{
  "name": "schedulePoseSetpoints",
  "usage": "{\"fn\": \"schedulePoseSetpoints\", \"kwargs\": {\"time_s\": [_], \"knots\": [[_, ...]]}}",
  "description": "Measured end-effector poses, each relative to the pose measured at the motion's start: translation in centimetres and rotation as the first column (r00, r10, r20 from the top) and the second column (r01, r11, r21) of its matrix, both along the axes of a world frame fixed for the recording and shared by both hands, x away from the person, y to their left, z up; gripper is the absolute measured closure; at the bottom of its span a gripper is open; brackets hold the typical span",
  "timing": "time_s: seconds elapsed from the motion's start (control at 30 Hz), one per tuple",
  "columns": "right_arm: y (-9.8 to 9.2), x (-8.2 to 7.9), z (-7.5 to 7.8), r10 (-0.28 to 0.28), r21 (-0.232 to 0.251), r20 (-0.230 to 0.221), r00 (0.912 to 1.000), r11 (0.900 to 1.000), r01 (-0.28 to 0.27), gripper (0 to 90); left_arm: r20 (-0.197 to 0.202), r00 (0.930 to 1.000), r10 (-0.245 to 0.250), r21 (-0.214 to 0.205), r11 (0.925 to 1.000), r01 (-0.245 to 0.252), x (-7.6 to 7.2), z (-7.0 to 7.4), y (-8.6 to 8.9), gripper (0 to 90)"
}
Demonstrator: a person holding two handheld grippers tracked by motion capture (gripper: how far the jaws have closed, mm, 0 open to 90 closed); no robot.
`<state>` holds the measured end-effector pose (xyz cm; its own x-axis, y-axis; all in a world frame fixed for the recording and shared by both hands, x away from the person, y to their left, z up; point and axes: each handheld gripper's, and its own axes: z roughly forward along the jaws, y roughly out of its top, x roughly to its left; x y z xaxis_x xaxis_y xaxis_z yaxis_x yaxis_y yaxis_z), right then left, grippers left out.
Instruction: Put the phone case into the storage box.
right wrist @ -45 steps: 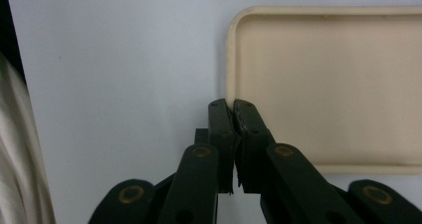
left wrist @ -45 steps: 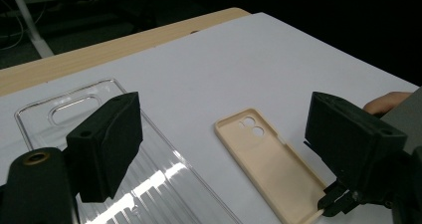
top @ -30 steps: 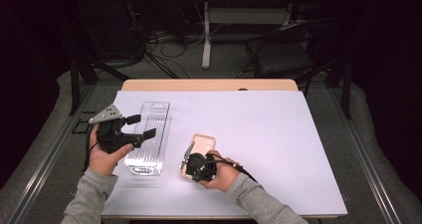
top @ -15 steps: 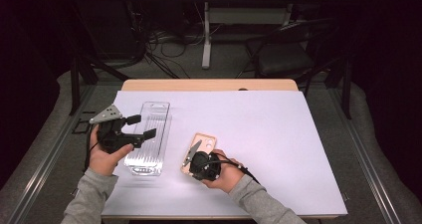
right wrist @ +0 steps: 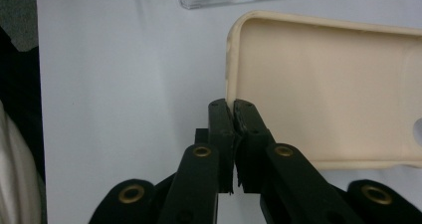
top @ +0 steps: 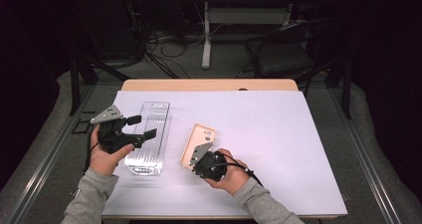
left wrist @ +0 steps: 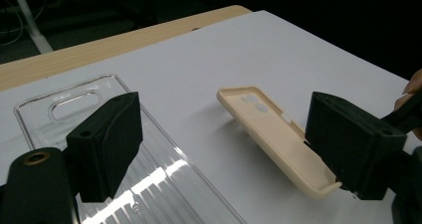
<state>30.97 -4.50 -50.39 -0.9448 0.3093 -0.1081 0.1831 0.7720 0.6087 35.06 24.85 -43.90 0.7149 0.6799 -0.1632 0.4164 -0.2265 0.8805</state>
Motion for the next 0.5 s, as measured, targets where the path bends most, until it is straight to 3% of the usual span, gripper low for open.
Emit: {"fn": "schedulePoseSetpoints", "kwargs": {"time_s": [0.23, 0.5], "knots": [[-0.4, -0.32, 0.26, -0.002, 0.044, 0.05, 0.9988, 0.999, -0.001, 88.1, -0.003, 1.0, -0.003, 0.0, 1.0, 0.003, 0.0, -0.07, -0.11, 15.3], [-0.97, -0.64, 0.33, -0.001, 0.081, 0.135, 0.9909, 0.9967, -0.01, 88.1, -0.004, 1.0, -0.004, 0.004, 1.0, 0.004, 0.03, -0.14, -0.1, 15.3]]}}
